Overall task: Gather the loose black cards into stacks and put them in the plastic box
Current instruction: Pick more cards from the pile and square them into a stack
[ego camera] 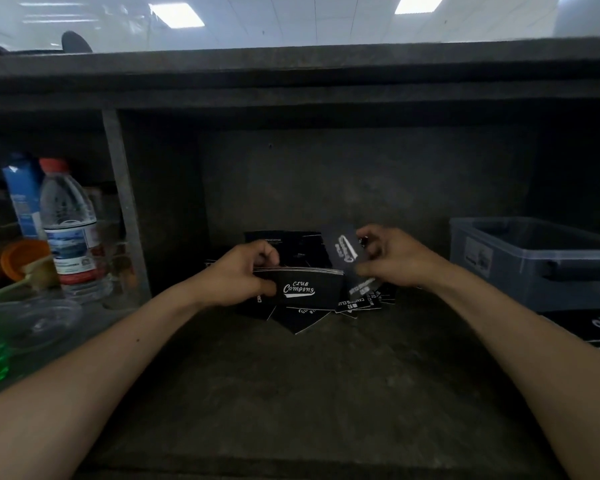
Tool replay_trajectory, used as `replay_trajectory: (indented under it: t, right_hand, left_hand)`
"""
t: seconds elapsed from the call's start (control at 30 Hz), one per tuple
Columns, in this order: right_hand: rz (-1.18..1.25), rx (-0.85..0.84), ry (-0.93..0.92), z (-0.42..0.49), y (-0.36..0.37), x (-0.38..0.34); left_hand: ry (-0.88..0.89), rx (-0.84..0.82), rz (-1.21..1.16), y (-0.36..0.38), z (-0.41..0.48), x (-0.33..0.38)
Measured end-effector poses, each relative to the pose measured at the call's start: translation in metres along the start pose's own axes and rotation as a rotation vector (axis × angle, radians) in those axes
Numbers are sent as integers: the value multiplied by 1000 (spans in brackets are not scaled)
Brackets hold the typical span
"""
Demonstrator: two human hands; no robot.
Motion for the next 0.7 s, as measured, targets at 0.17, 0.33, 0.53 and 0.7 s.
replay_trajectory:
  t: [0.17,0.33,0.53,0.7]
  right_hand:
    - [-58,-19,-51,0,11,0]
    - [90,-38,108,0,9,5]
    - [579,201,171,8,-1,3]
    - [786,157,107,8,4,0]
  left_hand:
    - [32,-62,-60,3,-2,5]
    - [48,-80,7,2,-2,5]
    - [7,-75,27,2,-4,7]
    - [13,-57,29,7,-9,21]
Point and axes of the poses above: each hand's wrist, its own z-axis towards the middle knuckle, its own y-axis out of the palm, x = y × z, the point moved 1 cm from there along z, towards the middle knuckle, and after that the axes turned 2 degrees about z, right-handed, at the moved point
